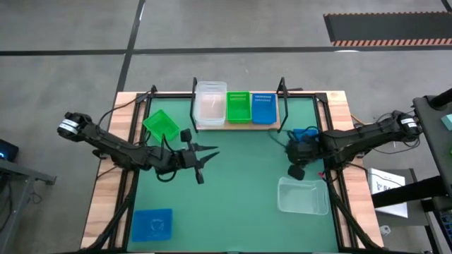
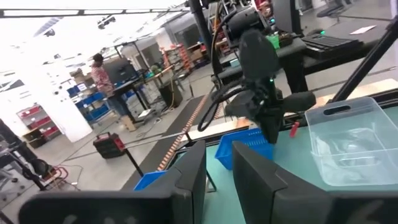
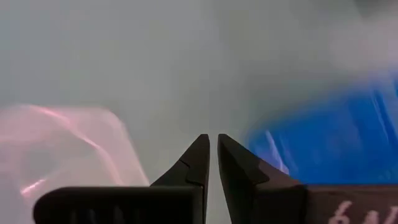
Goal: Stack baskets on shelf by color
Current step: Stack the top blue bin on the blue bin on the shelf
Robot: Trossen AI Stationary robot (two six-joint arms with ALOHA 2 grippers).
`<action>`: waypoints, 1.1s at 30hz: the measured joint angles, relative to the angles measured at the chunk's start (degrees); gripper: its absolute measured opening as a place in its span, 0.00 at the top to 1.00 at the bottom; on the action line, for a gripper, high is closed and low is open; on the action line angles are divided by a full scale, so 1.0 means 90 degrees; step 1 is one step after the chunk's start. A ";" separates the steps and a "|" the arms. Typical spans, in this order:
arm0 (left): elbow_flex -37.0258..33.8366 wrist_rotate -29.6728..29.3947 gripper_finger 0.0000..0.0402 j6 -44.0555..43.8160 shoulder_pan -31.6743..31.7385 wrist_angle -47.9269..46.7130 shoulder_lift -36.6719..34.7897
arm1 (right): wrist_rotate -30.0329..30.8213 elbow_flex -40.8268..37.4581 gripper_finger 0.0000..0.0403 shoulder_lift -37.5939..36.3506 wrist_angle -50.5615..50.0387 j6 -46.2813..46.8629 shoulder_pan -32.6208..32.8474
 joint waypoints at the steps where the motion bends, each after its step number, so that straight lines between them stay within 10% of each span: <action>1: -0.0002 -0.0015 0.85 0.0005 0.0000 -0.0005 0.0000 | -0.0004 0.0000 0.94 0.0018 -0.0404 0.0446 -0.0006; 19: 0.0010 -0.0018 0.85 0.1018 0.0005 -0.0004 -0.0163 | 0.0280 -0.0397 0.59 0.0136 -0.0994 0.1117 -0.0009; 33: -0.0089 -0.0016 0.85 0.1111 -0.0002 -0.0021 -0.0260 | 0.0341 -0.0448 0.68 0.1773 -0.0463 0.0442 -0.0006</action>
